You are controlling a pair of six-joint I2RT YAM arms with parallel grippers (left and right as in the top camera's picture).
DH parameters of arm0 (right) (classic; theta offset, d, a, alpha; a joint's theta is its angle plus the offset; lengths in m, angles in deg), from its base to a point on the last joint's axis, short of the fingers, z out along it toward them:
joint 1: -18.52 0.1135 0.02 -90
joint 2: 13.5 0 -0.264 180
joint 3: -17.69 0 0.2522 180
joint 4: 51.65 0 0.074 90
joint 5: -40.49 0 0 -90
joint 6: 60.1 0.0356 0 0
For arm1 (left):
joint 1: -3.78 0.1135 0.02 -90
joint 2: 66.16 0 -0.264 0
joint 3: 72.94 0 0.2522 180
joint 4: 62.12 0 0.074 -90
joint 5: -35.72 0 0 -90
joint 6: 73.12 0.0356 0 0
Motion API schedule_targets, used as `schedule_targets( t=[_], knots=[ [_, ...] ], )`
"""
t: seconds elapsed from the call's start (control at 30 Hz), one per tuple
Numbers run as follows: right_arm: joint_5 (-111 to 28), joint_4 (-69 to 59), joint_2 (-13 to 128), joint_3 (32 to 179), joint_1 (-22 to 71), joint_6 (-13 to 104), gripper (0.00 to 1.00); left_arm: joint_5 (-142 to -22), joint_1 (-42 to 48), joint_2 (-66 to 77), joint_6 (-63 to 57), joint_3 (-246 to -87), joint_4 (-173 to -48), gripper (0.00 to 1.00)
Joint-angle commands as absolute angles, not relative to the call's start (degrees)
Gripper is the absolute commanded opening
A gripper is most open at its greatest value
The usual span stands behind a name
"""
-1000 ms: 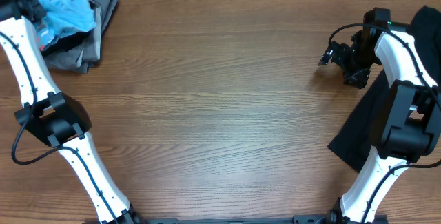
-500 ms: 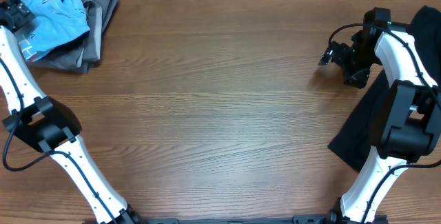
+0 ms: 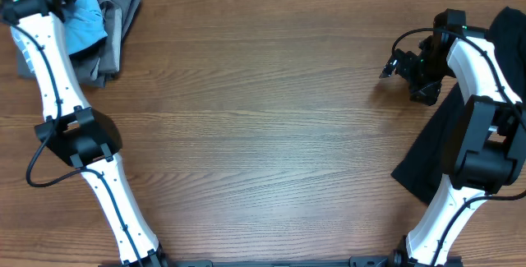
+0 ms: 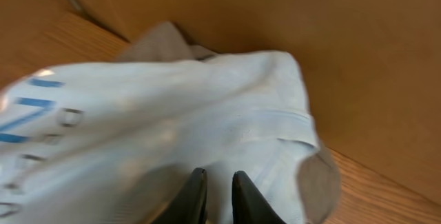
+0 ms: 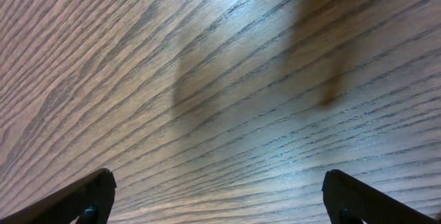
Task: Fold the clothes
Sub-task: 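Release and press the T-shirt flat on the stack with the left gripper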
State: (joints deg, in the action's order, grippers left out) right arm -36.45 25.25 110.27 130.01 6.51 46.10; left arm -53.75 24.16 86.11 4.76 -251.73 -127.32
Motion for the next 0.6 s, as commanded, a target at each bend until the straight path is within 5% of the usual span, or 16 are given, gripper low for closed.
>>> schedule_targets(
  t=[0.0, 0.43, 0.57],
  knots=[
    [-37.0, 25.2, 110.1, 130.0, 6.3, 45.6, 1.00, -54.3, 23.2, 85.1, 4.0, -247.8, -127.4, 0.16],
    [-37.0, 25.2, 110.1, 130.0, 6.3, 45.6, 1.00, -57.2, 21.9, 84.1, 4.0, -239.5, -124.8, 0.10],
    [-37.0, 25.2, 110.1, 130.0, 6.3, 45.6, 1.00, -59.7, 21.2, 81.3, 4.0, -244.2, -125.3, 0.19]
  ],
)
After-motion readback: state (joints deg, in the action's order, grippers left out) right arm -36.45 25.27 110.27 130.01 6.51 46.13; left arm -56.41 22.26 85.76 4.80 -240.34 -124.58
